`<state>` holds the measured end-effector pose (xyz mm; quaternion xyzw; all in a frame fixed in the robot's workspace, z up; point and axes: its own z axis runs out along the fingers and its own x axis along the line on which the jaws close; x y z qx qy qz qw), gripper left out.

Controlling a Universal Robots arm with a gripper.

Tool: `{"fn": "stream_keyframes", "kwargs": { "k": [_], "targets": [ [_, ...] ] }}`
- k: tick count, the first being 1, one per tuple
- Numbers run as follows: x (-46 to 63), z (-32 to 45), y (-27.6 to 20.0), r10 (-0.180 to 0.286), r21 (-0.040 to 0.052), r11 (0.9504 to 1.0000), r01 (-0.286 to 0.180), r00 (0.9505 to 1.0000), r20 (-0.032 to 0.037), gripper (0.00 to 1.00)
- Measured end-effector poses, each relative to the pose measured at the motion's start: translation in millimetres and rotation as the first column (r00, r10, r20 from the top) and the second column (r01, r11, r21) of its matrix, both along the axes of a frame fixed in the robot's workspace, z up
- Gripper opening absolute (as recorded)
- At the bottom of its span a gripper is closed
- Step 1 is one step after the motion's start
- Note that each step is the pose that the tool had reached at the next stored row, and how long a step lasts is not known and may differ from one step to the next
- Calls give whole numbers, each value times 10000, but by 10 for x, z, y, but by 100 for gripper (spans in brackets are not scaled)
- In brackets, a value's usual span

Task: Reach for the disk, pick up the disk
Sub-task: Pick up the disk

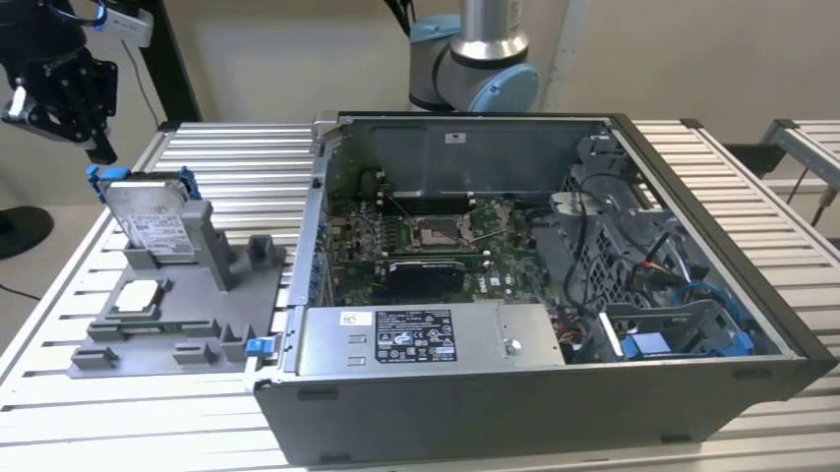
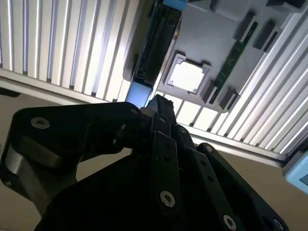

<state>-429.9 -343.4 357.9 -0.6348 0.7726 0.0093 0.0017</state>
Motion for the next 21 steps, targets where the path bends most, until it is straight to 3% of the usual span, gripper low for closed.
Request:
{"fn": "stream_keyframes", "kwargs": {
  "k": [4, 9, 10, 16, 21],
  "targets": [
    [0, 0, 11, 454, 0, 9990, -454, 9990, -1, 0],
    [-1, -1, 13, 542, 0, 9985, -542, 9985, 0, 0],
    [-1, -1, 13, 542, 0, 9985, -542, 9985, 0, 100],
    [-1, -3, 18, 545, 0, 9985, -545, 9985, 1, 100],
    [-3, -57, 80, 547, 0, 9985, -547, 9985, 1, 100]
  ]
}}
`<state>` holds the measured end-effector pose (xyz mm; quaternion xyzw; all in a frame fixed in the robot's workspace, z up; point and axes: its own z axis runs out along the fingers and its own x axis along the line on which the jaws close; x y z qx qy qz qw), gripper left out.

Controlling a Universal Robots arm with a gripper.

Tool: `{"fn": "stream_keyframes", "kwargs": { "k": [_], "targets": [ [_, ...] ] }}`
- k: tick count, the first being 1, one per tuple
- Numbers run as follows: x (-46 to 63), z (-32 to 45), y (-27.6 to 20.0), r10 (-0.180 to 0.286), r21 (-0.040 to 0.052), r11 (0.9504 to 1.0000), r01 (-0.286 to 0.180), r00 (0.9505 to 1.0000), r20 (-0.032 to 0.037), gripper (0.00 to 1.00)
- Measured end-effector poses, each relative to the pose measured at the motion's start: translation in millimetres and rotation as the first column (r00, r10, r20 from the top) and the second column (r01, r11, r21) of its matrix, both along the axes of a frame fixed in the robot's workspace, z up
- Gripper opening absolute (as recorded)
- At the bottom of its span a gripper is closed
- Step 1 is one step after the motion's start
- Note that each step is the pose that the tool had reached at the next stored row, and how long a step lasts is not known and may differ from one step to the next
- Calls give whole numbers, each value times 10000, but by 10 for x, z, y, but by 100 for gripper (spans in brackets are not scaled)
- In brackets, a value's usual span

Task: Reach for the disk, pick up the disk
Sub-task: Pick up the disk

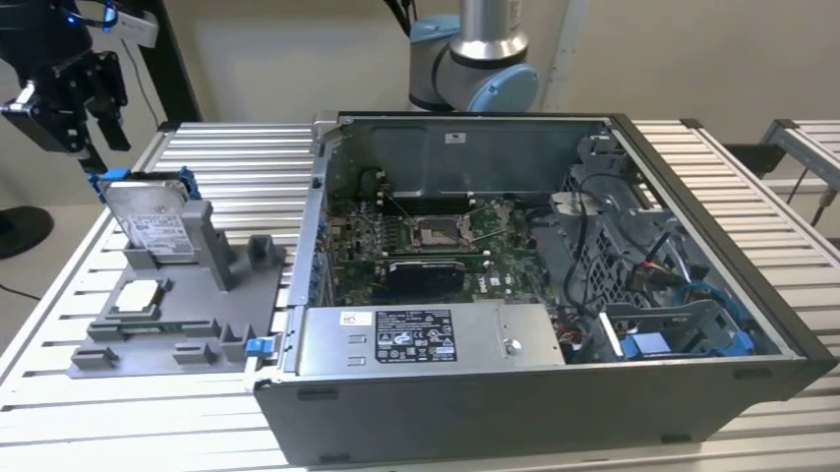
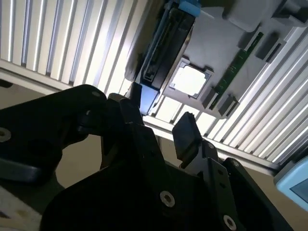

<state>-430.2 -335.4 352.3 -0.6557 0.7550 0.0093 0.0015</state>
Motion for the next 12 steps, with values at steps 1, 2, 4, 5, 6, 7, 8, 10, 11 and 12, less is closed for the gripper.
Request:
{"fn": "stream_keyframes", "kwargs": {
  "k": [1, 2, 4, 5, 6, 7, 8, 10, 11, 12],
  "targets": [
    [-1, -18, 9, 7, 0, 10000, -7, 10000, -1, 100],
    [-4, -36, 15, 21, 0, 10000, -21, 10000, 0, 100],
    [-18, -72, 16, 115, 0, 9999, -115, 9999, 0, 100],
    [-27, -90, 16, 191, 0, 9998, -191, 9998, -1, 100],
    [-33, -108, 16, 277, 0, 9996, -277, 9996, 0, 100],
    [-34, -127, 16, 342, -1, 9994, -342, 9994, -2, 100],
    [-34, -145, 15, 381, 0, 9993, -381, 9993, -2, 100],
    [-35, -182, 16, 439, 0, 9990, -439, 9990, 0, 100],
    [-35, -199, 16, 467, -1, 9989, -467, 9989, -1, 100],
    [-35, -218, 14, 497, 0, 9988, -497, 9988, 0, 100]
  ]
}}
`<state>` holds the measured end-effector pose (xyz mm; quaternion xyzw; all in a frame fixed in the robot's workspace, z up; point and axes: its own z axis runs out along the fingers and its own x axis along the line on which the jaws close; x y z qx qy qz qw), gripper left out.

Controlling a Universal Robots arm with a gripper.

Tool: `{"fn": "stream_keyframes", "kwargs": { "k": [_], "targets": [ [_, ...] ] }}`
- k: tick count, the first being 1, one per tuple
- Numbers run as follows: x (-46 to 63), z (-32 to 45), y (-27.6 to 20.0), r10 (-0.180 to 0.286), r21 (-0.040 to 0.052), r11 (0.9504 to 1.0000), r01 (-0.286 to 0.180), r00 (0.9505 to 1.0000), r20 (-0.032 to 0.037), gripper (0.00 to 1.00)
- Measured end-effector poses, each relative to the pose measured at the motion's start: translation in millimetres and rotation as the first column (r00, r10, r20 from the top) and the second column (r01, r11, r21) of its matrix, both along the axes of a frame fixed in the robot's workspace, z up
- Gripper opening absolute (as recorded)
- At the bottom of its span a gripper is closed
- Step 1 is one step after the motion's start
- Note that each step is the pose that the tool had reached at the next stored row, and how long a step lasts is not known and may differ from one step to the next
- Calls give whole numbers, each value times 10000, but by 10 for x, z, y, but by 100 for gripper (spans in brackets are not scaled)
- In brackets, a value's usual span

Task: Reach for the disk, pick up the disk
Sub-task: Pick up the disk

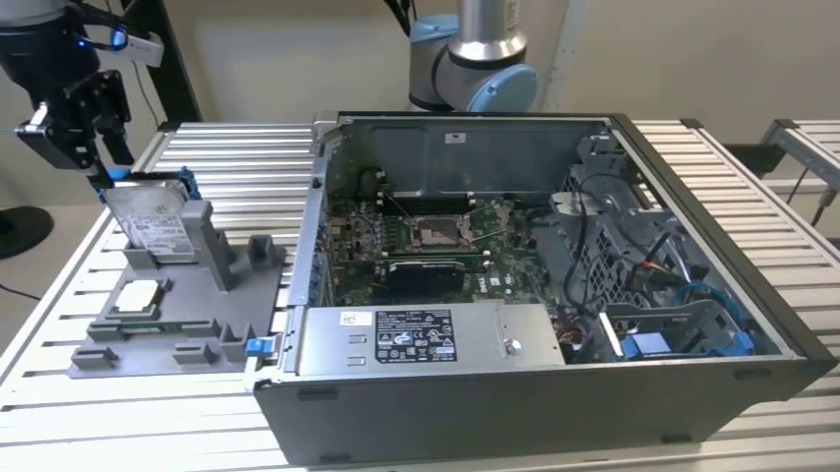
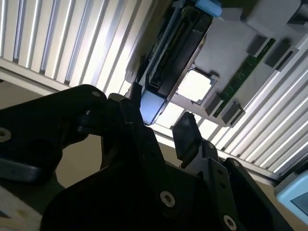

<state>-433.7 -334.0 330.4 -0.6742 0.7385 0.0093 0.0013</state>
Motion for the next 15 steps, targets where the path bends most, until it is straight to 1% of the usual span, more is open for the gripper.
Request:
{"fn": "stream_keyframes", "kwargs": {
  "k": [15],
  "targets": [
    [1, -272, -3, 350, 0, 9994, -350, 9994, -1, 100]
  ]
}}
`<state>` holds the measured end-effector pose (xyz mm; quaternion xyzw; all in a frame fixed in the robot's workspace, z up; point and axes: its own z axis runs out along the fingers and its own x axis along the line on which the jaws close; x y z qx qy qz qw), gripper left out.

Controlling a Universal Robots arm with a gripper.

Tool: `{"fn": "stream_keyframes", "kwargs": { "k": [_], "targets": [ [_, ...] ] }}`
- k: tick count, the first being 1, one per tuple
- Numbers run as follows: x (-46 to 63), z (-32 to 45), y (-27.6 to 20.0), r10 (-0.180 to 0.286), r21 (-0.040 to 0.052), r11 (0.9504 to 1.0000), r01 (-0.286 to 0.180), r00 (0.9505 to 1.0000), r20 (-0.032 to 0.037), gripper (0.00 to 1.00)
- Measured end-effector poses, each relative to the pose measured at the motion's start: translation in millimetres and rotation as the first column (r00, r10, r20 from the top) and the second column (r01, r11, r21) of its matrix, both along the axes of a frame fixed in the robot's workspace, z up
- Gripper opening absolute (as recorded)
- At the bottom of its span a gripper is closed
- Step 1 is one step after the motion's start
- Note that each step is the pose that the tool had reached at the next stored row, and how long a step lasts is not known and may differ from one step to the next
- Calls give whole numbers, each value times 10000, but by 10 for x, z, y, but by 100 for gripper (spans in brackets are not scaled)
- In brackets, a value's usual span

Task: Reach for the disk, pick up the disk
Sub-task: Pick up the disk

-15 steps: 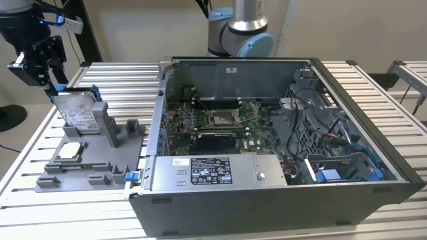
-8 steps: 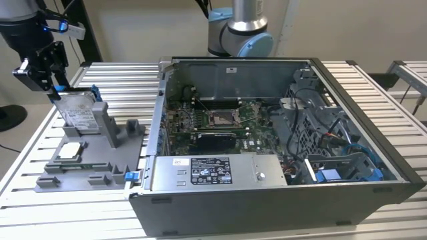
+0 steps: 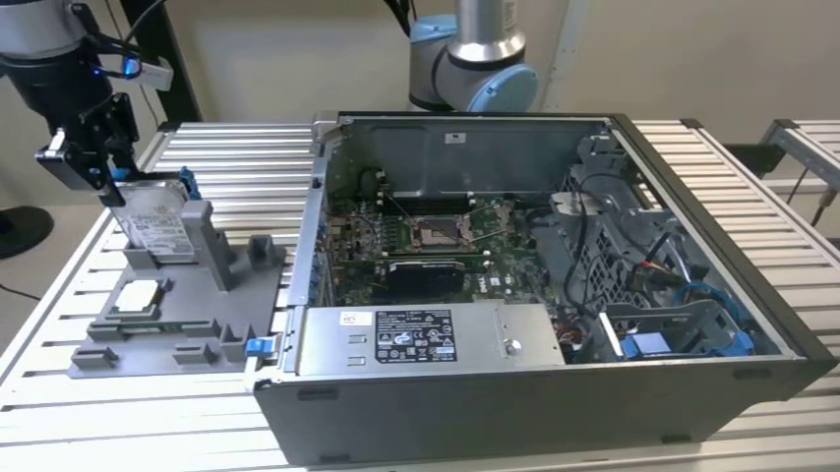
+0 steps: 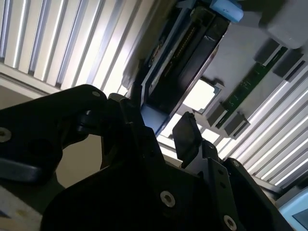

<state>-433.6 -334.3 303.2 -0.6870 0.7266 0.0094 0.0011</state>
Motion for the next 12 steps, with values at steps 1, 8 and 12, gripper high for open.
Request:
{"fn": "stream_keyframes", "kwargs": {
  "k": [1, 8, 12],
  "targets": [
    [0, -18, 0, 22, 0, 10000, -22, 10000, 0, 100],
    [0, -146, 0, 175, -1, 9998, -175, 9998, -1, 100],
    [1, -219, 0, 252, 1, 9997, -252, 9997, 0, 100]
  ]
}}
